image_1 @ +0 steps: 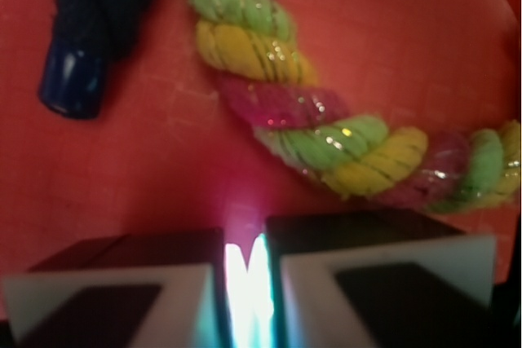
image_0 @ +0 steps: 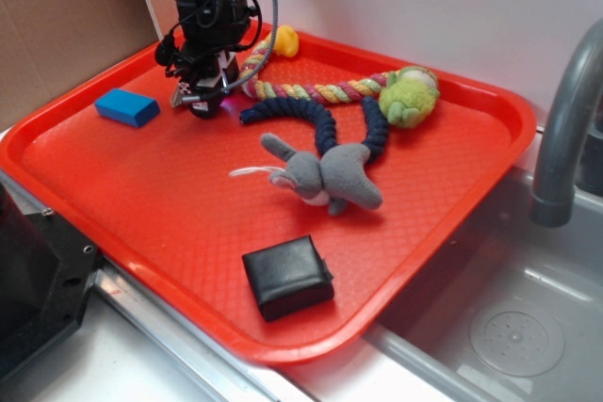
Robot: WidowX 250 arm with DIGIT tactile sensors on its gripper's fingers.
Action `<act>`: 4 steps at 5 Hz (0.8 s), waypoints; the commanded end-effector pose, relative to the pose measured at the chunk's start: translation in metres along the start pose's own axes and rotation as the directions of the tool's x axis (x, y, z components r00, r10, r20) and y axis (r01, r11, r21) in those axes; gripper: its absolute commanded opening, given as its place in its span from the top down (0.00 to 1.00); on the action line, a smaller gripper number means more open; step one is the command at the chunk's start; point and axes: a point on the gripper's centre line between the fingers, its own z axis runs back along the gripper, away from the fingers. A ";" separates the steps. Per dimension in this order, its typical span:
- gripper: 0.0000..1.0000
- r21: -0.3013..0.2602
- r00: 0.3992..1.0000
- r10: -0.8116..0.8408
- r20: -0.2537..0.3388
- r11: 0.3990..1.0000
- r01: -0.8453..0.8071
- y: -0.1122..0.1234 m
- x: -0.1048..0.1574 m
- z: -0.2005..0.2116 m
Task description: Grab the multicolored rope.
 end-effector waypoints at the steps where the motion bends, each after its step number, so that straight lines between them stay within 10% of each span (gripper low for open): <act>1: 0.00 0.026 1.000 -0.010 0.016 1.000 0.009 -0.009 0.005 0.047; 3: 0.00 0.104 0.993 -0.051 0.104 0.994 0.040 -0.007 0.018 0.137; 4: 0.00 0.137 0.981 -0.171 0.094 0.978 0.157 0.006 0.039 0.108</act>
